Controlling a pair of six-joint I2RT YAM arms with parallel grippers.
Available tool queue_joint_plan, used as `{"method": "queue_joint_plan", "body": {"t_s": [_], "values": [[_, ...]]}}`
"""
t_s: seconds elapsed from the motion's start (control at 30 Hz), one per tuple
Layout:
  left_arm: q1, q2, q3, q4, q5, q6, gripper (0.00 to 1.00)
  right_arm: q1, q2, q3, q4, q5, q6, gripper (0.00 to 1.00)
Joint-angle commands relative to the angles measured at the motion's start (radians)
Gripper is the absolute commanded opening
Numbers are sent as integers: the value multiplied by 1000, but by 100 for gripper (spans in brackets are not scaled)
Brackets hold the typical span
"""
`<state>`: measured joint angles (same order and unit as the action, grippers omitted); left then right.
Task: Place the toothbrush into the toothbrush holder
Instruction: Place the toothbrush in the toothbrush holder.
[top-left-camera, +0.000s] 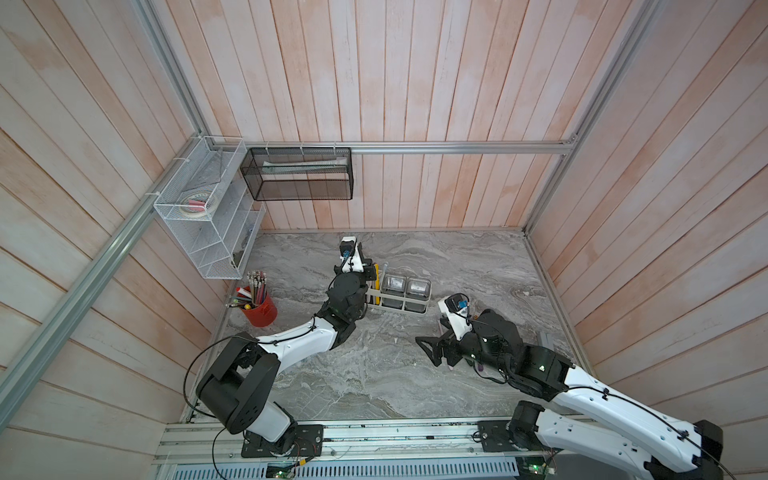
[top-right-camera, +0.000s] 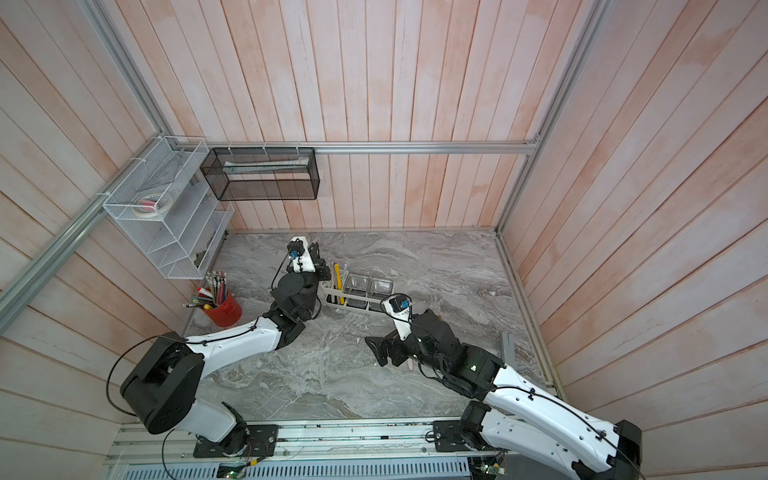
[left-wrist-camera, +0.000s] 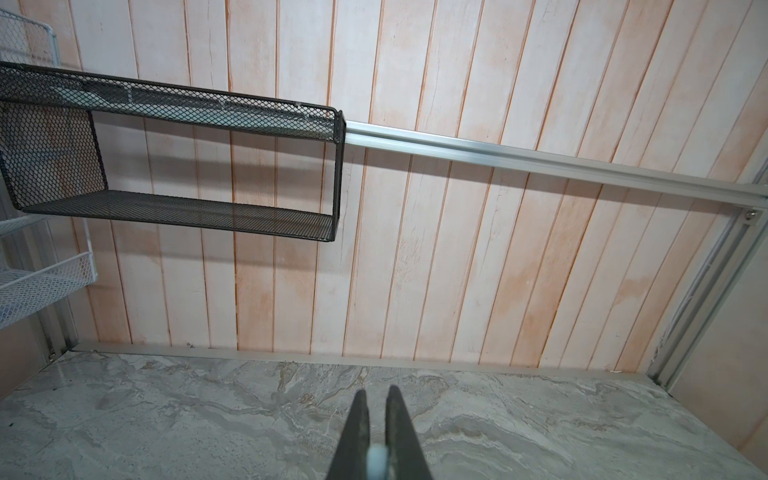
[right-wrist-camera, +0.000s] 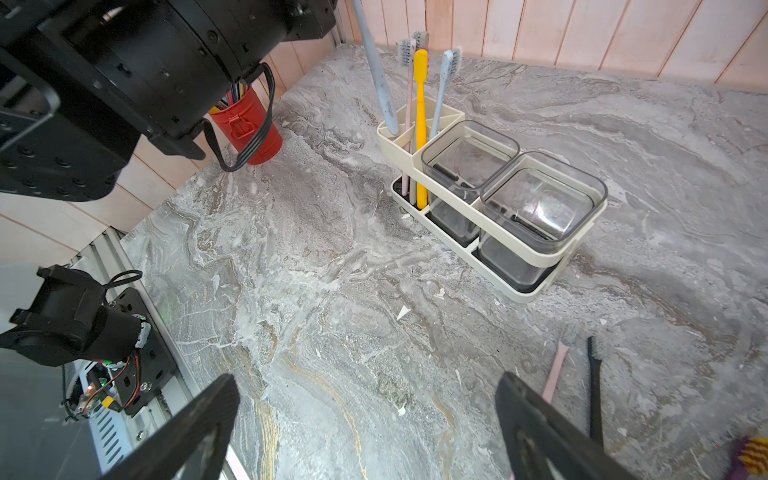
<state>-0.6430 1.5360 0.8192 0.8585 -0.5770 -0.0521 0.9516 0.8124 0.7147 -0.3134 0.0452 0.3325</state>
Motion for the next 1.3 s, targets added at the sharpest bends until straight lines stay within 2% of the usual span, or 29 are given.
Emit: {"method": "queue_joint_plan", "body": {"t_s": [0.0,0.57,1.27], "values": [[5,18,-21,44,2,14,0,-11,7,-18,39,-29,-16,98],[-9,71,-23,81,24,70,0,-48,52,-57,119,-106,-21,98],[-35,147,-50,134,-6,62,0,-65,78,-88,161,-142,-20,98]]}}
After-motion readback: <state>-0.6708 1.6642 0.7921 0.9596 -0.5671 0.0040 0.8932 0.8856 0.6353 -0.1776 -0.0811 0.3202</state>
